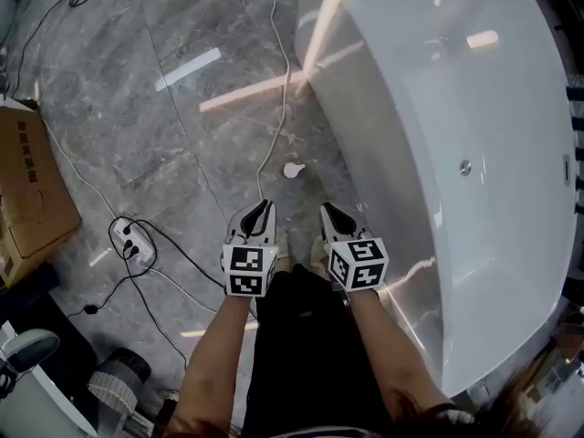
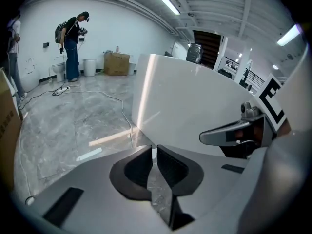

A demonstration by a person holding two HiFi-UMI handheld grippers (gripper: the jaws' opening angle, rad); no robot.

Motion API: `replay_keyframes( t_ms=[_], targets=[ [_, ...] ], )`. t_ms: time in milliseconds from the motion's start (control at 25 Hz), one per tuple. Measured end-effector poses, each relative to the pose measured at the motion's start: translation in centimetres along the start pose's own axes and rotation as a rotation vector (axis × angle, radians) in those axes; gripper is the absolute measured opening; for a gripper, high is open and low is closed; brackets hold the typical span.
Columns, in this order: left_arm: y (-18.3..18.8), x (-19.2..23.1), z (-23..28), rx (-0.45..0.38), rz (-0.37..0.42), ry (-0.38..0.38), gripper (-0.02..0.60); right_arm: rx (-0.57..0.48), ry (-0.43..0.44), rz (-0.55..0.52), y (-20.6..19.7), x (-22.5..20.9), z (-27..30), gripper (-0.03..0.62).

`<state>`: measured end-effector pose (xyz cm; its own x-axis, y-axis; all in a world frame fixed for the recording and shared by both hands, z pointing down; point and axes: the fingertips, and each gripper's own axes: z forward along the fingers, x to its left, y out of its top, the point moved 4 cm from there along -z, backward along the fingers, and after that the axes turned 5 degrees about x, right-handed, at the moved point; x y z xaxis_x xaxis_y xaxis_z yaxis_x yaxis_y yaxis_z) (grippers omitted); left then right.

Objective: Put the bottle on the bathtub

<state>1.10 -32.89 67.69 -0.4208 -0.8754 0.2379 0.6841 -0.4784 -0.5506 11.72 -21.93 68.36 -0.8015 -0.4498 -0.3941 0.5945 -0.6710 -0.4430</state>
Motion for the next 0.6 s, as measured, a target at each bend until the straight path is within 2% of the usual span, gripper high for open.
replay_keyframes(
  t_ms=[320,600],
  targets=[
    [0.8,-0.5,-5.6,0.072,-0.015,0.013,0.043,-0.021,-0.040,0.031,2.0,2.3,-3.9,0.035],
    [1.9,-1.0,-10.0,0.093,-0.058,0.001,0.043,-0.028,-0.060,0.069,3.6,3.8,-6.6,0.029]
  ],
)
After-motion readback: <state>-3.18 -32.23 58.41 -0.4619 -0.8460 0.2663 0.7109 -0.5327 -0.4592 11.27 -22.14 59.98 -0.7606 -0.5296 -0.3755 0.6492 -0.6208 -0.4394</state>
